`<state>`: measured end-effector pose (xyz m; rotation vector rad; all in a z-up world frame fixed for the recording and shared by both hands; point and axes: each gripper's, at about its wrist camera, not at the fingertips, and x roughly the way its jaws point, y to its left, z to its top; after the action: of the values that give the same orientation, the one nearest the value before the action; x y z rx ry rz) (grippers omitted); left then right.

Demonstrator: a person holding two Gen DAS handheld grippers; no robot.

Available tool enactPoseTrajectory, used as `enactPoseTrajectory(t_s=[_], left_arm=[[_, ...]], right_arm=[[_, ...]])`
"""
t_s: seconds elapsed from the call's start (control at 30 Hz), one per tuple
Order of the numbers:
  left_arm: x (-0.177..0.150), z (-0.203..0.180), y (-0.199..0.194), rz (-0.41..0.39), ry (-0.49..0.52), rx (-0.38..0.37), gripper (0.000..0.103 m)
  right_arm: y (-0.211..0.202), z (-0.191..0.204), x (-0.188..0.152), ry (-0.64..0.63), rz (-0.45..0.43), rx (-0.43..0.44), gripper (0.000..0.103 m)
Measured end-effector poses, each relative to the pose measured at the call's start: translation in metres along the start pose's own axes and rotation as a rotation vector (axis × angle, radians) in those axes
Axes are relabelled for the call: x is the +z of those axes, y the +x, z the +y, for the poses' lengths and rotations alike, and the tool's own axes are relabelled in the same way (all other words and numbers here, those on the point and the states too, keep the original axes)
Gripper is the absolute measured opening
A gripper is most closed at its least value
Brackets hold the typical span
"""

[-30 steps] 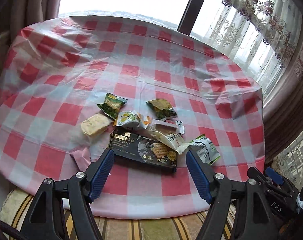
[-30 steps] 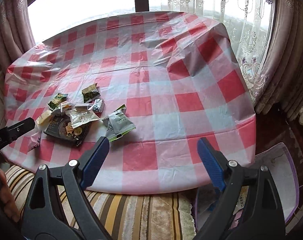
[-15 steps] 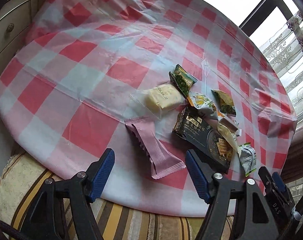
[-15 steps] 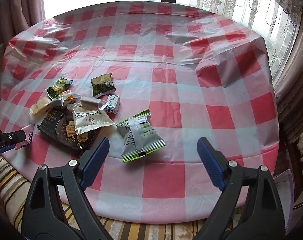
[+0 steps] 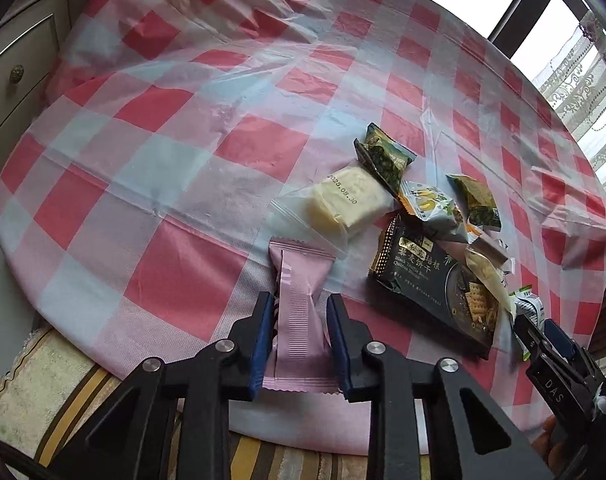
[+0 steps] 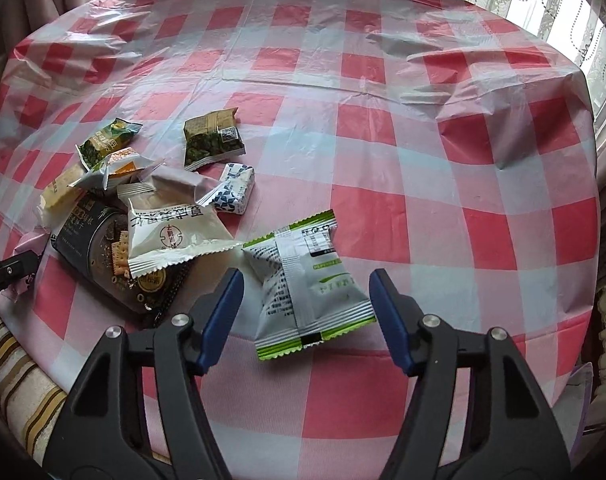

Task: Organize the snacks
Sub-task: 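Grasp the pink wrapper with the left tool while the right tool grasps the green-white packet, then carry the pink wrapper and green-white packet into the white box and release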

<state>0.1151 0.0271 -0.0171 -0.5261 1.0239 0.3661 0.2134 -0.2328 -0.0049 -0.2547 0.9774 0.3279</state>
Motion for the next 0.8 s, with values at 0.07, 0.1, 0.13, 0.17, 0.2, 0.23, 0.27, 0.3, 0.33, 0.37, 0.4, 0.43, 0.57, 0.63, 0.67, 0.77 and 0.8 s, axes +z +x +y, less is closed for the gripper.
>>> enactPoseTrajectory(t_s=[0.07,0.1,0.13,0.17,0.2,0.23,0.27,0.3,0.33,0.37,0.4,0.43,0.57,0.63,0.67,0.77,0.8], left_arm=[[0.000,0.000,0.000,-0.004,0.004,-0.001,0.026],[0.000,0.000,0.000,-0.005,0.003,-0.003,0.026],[0.000,0.000,0.000,-0.005,0.001,-0.008,0.026],[0.000,0.001,0.000,-0.006,-0.001,-0.011,0.025],[0.000,0.001,0.000,-0.006,-0.003,-0.014,0.025],[0.000,0.001,-0.001,-0.007,-0.006,-0.018,0.024],[-0.001,0.002,-0.001,-0.007,-0.008,-0.021,0.024],[-0.001,0.002,-0.001,-0.006,-0.009,-0.024,0.024],[-0.001,0.003,-0.001,-0.005,-0.011,-0.027,0.023],[-0.002,0.004,-0.002,-0.004,-0.016,-0.032,0.023],[-0.002,0.005,-0.003,-0.004,-0.022,-0.036,0.023],[-0.003,0.006,-0.005,-0.007,-0.027,-0.039,0.023],[-0.006,0.010,-0.011,-0.012,-0.033,-0.047,0.023],[-0.007,0.012,-0.014,-0.018,-0.035,-0.053,0.023],[-0.008,0.012,-0.017,-0.023,-0.035,-0.054,0.023],[-0.009,0.013,-0.021,-0.031,-0.030,-0.055,0.023],[-0.009,0.013,-0.023,-0.033,-0.028,-0.056,0.023]], right_arm=[[0.004,0.000,0.000,0.002,0.014,0.005,0.064],[0.005,0.000,-0.001,0.002,0.020,0.011,0.060],[0.006,0.000,-0.001,0.001,0.025,0.016,0.059],[0.006,0.000,-0.002,0.004,0.023,0.020,0.057],[0.005,-0.001,-0.002,0.007,0.023,0.024,0.056],[0.005,-0.002,-0.002,0.012,0.022,0.028,0.056],[0.004,-0.003,-0.003,0.016,0.022,0.033,0.055],[0.004,-0.004,-0.004,0.019,0.021,0.036,0.055],[0.002,-0.004,-0.005,0.021,0.019,0.037,0.054],[0.001,-0.005,-0.005,0.023,0.016,0.037,0.053],[0.000,-0.005,-0.006,0.025,0.013,0.038,0.053],[-0.002,-0.006,-0.006,0.028,0.011,0.040,0.053],[-0.008,-0.009,-0.010,0.038,0.002,0.048,0.053],[-0.012,-0.009,-0.012,0.042,-0.003,0.052,0.053],[-0.014,-0.009,-0.013,0.042,-0.007,0.054,0.053],[-0.021,-0.009,-0.017,0.047,-0.017,0.059,0.053],[-0.024,-0.010,-0.018,0.050,-0.020,0.060,0.053]])
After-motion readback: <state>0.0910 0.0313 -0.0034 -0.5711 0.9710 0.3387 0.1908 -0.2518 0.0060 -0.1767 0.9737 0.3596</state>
